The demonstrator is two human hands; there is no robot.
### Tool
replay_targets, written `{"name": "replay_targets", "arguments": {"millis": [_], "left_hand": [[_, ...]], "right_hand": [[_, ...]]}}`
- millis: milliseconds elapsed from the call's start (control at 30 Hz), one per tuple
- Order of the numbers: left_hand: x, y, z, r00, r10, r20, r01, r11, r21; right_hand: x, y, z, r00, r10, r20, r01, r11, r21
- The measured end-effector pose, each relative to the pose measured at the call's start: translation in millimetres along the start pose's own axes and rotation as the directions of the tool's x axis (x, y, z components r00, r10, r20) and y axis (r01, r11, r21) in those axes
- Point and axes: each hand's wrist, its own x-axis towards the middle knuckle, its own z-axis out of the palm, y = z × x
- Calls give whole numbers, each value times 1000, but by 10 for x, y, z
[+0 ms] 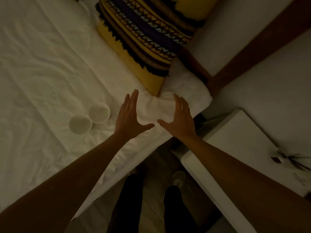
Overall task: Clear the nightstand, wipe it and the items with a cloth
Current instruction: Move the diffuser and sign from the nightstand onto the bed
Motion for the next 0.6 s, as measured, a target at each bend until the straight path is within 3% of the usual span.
{"name": "replay_targets", "arguments": {"millis": [267, 433, 600], "left_hand": [[-11, 878, 687, 972, 158, 175, -154, 987, -37], [-80, 1415, 1125, 885, 278, 373, -276, 959, -59], [-158, 2161, 1685, 799, 378, 468, -385, 919, -85]], "right_hand": [[-795, 1123, -590, 955, 271, -122, -257, 959, 120], [-1384, 1779, -838, 866, 458, -201, -422, 885, 197], [-1948, 2460, -1032, 717, 640, -276, -567, 766, 304]]}}
